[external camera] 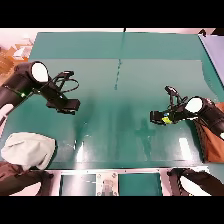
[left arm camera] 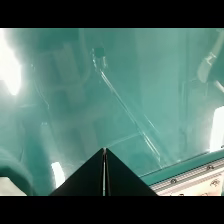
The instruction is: Fold the shirts.
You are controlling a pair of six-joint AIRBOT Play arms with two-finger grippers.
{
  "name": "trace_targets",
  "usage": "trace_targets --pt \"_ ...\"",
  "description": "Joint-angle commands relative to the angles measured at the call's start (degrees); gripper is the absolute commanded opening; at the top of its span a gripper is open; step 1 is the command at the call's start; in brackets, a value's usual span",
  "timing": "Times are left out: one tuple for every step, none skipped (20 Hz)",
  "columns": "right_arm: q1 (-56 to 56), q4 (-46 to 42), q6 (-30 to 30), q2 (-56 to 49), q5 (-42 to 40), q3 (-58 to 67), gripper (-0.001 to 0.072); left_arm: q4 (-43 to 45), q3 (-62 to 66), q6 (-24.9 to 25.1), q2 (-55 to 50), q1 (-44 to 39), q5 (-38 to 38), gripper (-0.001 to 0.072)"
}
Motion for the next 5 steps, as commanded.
trace_targets --pt "0.9 0.5 -0.2 0.0 -0.5 -0.1 0.0018 0.0 -0.6 -0.2 0.3 -0.1 0.5 0.0020" --pt "0.9 0.5 -0.2 0.0 -0.5 -0.1 0.0017 0.0 -0.6 -0.2 0.3 -0.1 0.6 0.0020" --pt "0.9 0.5 -0.2 0.0 -0.5 -0.1 0.0018 -0.1 -0.6 -0.3 0.3 -0.1 0.7 0.0020" --pt "0.9 0.5 -0.2 0.0 -0.5 -0.1 0.0018 -0.1 -0.6 -0.3 0.3 -0.1 0.6 0.0020" --pt "0.9 0.5 -0.2 0.0 -0.5 -0.1 0.0018 -0.1 -0.6 -0.3 0.3 -0.1 0.6 0.0020"
